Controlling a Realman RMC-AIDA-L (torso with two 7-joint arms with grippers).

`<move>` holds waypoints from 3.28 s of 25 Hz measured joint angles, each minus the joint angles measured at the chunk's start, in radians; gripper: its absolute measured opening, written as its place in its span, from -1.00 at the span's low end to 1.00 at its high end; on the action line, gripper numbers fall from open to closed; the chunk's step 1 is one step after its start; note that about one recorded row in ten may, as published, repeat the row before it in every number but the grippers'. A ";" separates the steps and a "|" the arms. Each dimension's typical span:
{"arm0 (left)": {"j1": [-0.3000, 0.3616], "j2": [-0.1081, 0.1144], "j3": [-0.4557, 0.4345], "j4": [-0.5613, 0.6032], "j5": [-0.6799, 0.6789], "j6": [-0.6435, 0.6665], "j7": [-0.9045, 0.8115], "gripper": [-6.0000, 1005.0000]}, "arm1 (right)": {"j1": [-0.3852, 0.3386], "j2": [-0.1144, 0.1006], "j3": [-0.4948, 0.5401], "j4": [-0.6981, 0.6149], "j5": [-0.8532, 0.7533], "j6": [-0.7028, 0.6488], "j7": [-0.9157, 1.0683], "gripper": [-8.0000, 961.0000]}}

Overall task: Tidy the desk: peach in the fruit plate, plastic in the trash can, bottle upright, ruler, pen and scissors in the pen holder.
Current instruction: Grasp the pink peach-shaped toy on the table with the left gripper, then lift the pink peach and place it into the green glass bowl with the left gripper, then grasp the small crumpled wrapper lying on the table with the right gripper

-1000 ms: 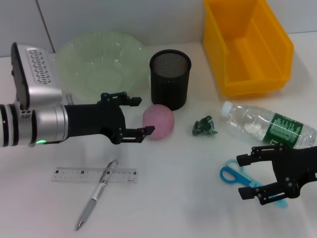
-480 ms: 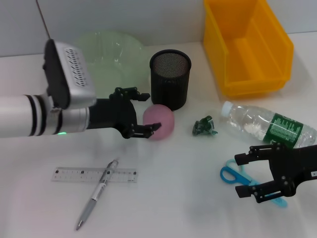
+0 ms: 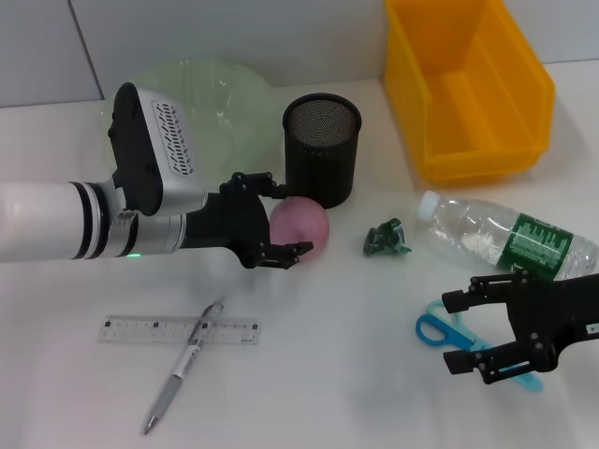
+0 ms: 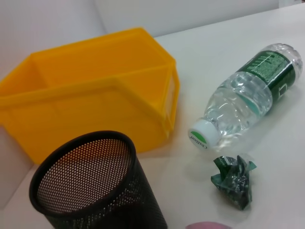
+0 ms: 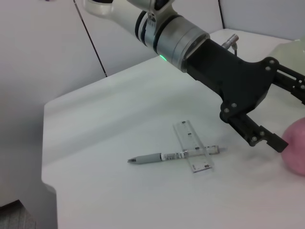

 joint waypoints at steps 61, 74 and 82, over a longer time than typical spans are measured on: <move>0.134 0.021 -0.345 0.136 -0.151 -0.057 0.027 -0.30 | 0.007 0.047 -0.001 -0.127 0.010 -0.065 0.053 0.64; 0.209 0.025 -0.342 0.212 -0.147 0.162 -0.038 0.40 | 0.013 0.048 0.037 -0.248 0.064 -0.033 0.273 0.63; 0.420 0.012 -0.231 0.276 -0.154 0.413 -0.043 0.65 | 0.082 0.039 -0.065 -0.565 0.002 -0.019 0.750 0.63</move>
